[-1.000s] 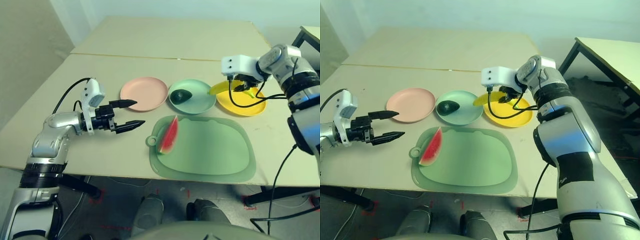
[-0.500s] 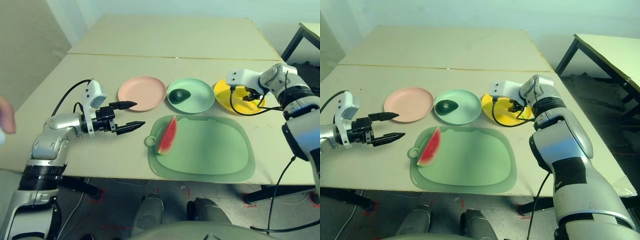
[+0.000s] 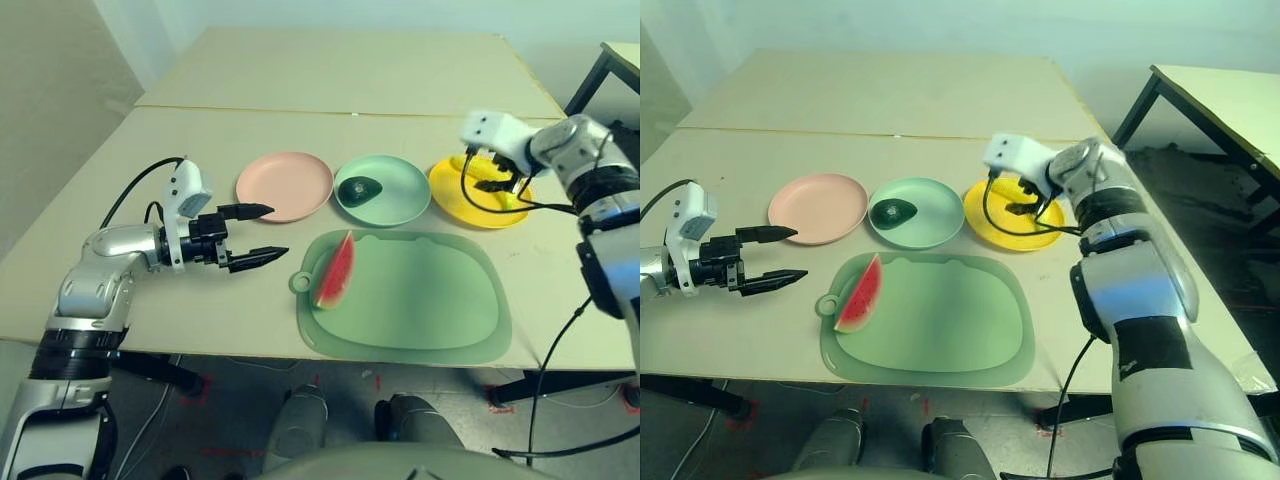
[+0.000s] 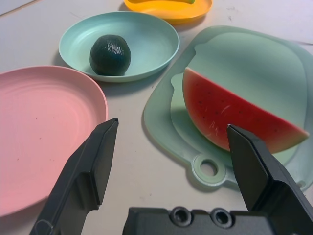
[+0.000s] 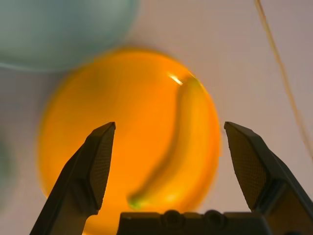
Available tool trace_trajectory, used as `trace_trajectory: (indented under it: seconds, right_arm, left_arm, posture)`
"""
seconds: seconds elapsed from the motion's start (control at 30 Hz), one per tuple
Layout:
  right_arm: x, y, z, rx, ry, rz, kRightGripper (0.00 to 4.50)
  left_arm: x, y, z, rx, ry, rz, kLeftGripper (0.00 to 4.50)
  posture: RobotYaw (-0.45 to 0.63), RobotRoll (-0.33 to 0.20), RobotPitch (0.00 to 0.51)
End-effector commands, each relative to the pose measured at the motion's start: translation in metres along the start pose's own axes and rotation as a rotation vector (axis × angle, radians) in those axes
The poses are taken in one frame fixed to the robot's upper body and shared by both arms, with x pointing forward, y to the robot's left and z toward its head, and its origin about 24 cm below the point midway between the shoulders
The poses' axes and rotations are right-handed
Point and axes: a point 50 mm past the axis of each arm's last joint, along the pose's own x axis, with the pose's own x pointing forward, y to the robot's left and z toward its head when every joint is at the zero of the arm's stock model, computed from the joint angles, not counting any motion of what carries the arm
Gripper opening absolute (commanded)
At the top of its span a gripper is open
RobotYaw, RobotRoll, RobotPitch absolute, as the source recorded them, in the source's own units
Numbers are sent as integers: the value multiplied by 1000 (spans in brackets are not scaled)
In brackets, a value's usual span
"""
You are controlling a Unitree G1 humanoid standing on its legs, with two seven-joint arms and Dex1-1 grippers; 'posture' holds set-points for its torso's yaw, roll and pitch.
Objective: Place the fruits into color-matched plates.
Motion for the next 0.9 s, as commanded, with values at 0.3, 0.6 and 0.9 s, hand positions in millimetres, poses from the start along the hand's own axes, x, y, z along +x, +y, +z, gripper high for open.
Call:
trace_trajectory:
  seconds: [0.3, 0.6, 0.9]
  right_arm:
    - [-41, 86, 9, 199, -654, 493, 4488]
    - [-47, 141, 19, 228, -695, 682, 4488]
    - [-32, 165, -13, 219, -843, 537, 4488]
  left_arm:
    - [11, 11, 0, 125, 137, -82, 4500]
    - [18, 19, 0, 248, 221, -139, 4500]
    - [23, 14, -7, 276, 239, -184, 4500]
  posture:
    - [66, 0, 71]
    - [62, 0, 68]
    - [57, 0, 67]
